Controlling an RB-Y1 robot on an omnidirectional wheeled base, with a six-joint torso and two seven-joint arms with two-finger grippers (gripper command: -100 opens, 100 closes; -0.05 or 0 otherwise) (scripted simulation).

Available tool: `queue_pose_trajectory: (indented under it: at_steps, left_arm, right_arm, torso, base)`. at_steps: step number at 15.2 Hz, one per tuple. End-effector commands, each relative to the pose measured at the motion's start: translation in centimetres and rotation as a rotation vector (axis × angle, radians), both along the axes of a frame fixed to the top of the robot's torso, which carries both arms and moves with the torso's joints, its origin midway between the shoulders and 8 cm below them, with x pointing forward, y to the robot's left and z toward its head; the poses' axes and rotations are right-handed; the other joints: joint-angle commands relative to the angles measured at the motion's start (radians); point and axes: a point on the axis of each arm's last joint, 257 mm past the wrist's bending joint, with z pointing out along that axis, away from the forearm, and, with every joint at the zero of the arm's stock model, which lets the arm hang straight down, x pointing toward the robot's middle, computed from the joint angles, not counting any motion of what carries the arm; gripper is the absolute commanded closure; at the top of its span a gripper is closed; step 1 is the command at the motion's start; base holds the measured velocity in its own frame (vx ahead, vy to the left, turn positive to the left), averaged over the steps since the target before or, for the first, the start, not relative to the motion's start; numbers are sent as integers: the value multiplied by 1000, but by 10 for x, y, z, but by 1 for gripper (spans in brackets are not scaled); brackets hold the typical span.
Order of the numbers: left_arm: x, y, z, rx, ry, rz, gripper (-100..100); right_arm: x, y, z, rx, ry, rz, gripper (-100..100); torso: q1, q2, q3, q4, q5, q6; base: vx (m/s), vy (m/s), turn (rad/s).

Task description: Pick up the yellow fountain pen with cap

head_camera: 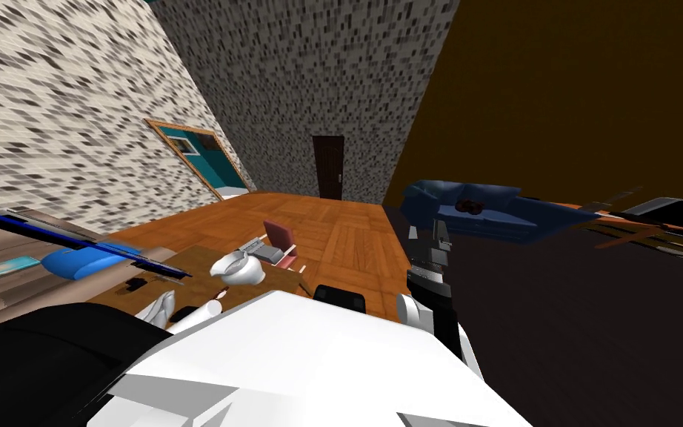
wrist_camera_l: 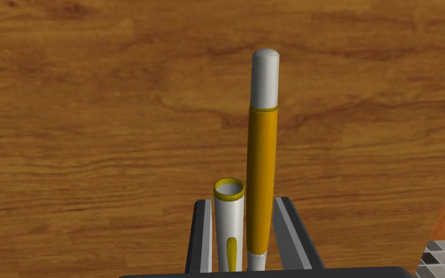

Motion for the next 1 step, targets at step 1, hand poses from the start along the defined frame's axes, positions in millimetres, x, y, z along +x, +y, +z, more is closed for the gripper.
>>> queue_pose_trajectory:
  at_steps: [1]
  left_arm:
    - [0, 0, 0, 0, 0, 0, 100]
  right_arm:
    - [0, 0, 0, 0, 0, 0, 0]
  torso:
    - [0, 0, 0, 0, 0, 0]
  base:
    - [14, -13, -3]
